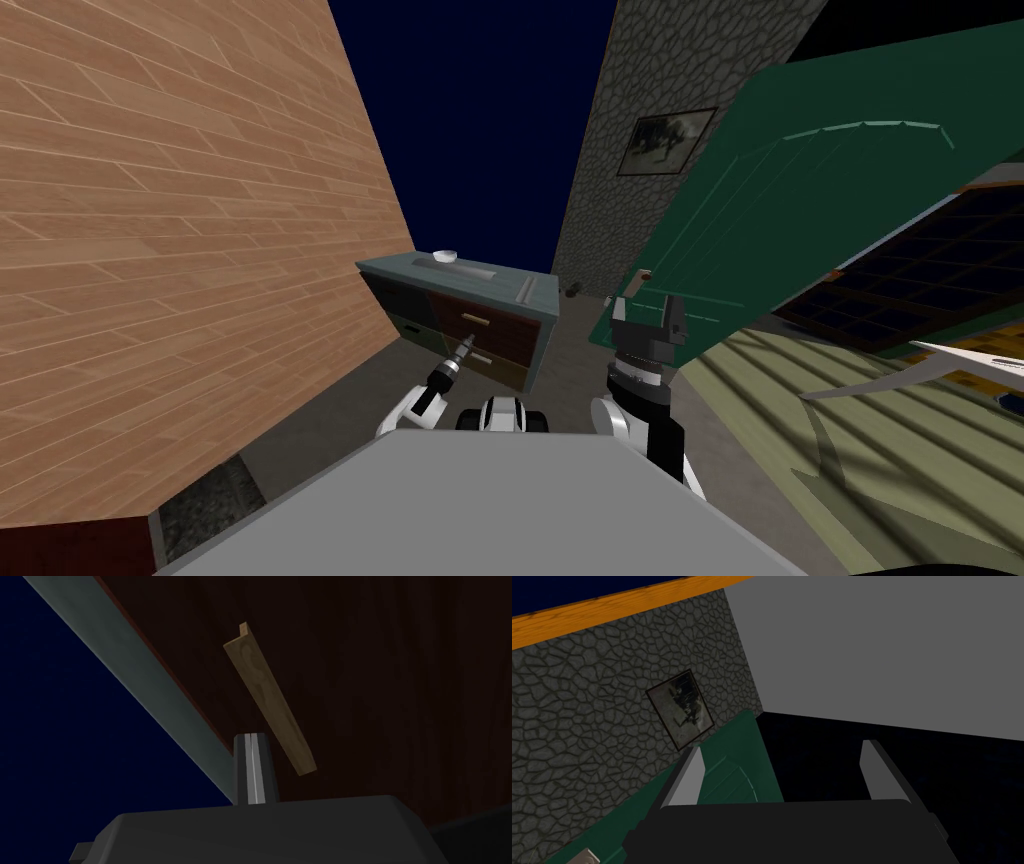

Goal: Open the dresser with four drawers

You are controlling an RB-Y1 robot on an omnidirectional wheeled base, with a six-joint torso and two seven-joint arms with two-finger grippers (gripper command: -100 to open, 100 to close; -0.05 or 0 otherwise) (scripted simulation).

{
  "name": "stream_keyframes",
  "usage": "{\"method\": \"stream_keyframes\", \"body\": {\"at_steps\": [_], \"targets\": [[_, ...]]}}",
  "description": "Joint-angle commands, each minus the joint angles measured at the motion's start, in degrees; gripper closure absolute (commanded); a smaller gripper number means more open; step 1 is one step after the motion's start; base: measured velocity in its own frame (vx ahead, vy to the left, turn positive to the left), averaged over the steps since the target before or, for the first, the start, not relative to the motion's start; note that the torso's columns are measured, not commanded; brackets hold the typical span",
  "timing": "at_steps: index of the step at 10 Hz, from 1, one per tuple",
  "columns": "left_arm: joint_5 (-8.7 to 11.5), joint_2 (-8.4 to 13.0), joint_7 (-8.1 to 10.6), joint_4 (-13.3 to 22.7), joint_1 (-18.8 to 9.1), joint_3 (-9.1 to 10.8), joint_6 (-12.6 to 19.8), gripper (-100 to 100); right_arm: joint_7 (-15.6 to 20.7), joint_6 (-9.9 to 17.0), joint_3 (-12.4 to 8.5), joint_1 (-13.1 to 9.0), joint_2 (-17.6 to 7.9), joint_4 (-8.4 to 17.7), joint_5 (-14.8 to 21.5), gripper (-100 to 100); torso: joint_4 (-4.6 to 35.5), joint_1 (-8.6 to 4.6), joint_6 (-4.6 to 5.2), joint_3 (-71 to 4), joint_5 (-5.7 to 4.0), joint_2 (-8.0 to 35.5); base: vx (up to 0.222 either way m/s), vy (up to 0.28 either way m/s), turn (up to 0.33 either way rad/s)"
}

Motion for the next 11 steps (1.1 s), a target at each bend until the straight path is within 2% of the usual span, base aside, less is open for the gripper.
{"method": "stream_keyframes", "body": {"at_steps": [1,3,5,6,10,11], "targets": [[0.10,0.27,0.32,-0.31,-0.95,0.13,1.76,-100,0.00,-0.01,0.00,0.02,0.00,-0.01,0.00,0,-0.13,-0.07,0.01,-0.28,-0.02,-0.44,0.162,-0.028,-0.041],[0.21,0.53,0.63,-0.60,-1.91,0.27,3.52,-100,0.00,-0.01,0.00,0.04,0.00,-0.02,0.00,0,-0.08,0.08,-0.02,-0.14,0.02,-0.16,0.174,-0.020,-0.048],[0.20,0.51,0.58,-0.60,-1.66,0.23,3.08,-100,0.00,-0.01,-0.01,0.02,0.00,-0.01,0.00,0,0.14,0.25,-0.03,0.34,0.08,0.61,0.053,0.004,-0.006],[0.19,0.50,0.57,-0.59,-1.67,0.23,3.06,100,0.00,-0.01,0.00,0.01,0.00,-0.01,0.00,0,0.20,0.18,-0.01,0.44,0.05,0.74,0.012,0.001,0.000],[0.12,1.70,1.23,-3.19,0.06,-0.66,3.77,100,0.00,0.00,0.00,-0.01,0.00,0.00,0.00,0,0.12,0.23,-0.01,0.28,0.07,0.49,-0.160,0.049,0.032],[0.11,1.50,1.10,-2.89,-0.13,-0.55,3.69,100,0.00,0.00,0.00,-0.01,0.00,0.00,0.00,0,0.07,0.06,-0.01,0.17,0.02,0.30,-0.081,0.011,0.005]]}}
